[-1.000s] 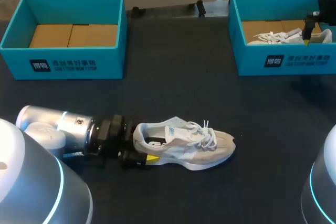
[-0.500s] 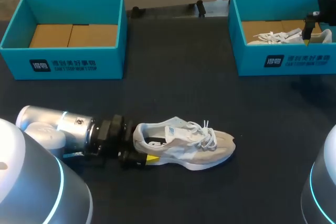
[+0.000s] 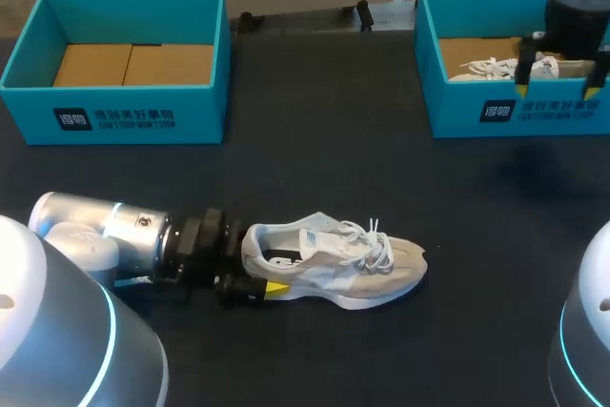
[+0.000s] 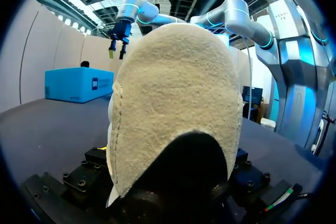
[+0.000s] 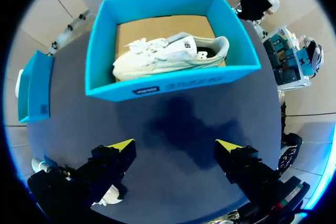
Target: Take the shoe out of the shoebox, open the shoe tongue, remove and reinsert the insole, then place the shoe into the shoebox
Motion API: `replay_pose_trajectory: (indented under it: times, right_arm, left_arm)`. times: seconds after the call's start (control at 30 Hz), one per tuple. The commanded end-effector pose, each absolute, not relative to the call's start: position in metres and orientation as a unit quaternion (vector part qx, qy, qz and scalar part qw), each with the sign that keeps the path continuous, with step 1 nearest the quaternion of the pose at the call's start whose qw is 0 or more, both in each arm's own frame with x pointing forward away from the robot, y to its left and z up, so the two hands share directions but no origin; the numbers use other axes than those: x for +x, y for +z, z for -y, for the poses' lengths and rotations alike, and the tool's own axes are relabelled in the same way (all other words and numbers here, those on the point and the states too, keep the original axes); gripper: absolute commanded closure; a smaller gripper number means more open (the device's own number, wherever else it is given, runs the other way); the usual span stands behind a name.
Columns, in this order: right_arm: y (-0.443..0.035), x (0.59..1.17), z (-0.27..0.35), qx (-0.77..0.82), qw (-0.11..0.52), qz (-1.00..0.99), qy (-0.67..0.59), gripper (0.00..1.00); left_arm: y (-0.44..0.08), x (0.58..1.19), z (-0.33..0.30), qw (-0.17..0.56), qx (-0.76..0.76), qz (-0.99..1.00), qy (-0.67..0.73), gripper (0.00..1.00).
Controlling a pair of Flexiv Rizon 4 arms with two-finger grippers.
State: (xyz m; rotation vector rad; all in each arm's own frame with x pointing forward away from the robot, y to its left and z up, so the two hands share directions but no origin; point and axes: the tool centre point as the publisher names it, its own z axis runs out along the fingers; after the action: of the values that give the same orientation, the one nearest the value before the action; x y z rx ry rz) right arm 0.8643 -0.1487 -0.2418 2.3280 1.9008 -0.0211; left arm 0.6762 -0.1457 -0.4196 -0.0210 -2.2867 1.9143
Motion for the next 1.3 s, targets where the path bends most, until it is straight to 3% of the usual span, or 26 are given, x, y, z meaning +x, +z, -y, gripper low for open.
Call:
replay_pose_trajectory:
  times: [0.03, 0.5, 0.83, 0.97, 1.3]
  right_arm:
    - [-0.227, 0.843, 0.129, 0.764, 0.062, -0.642, 0.019, 0.0]
    - [-0.227, 0.843, 0.129, 0.764, 0.062, -0.642, 0.019, 0.0]
    - [-0.224, 0.772, 0.043, 0.775, 0.081, -0.626, 0.01, 0.0]
    - [-0.218, 0.737, 0.009, 0.795, 0.035, -0.605, 0.028, 0.0]
    - [-0.218, 0.737, 0.009, 0.795, 0.035, -0.605, 0.028, 0.0]
  left_arm:
    - [-0.419, 0.675, 0.146, 0.078, -0.006, 0.764, 0.64, 1.0]
    - [-0.419, 0.675, 0.146, 0.078, -0.006, 0.764, 0.64, 1.0]
    - [-0.419, 0.675, 0.146, 0.078, -0.006, 0.764, 0.64, 1.0]
    - [-0.419, 0.675, 0.146, 0.078, -0.006, 0.764, 0.64, 1.0]
    - [-0.419, 0.675, 0.146, 0.078, -0.006, 0.764, 0.64, 1.0]
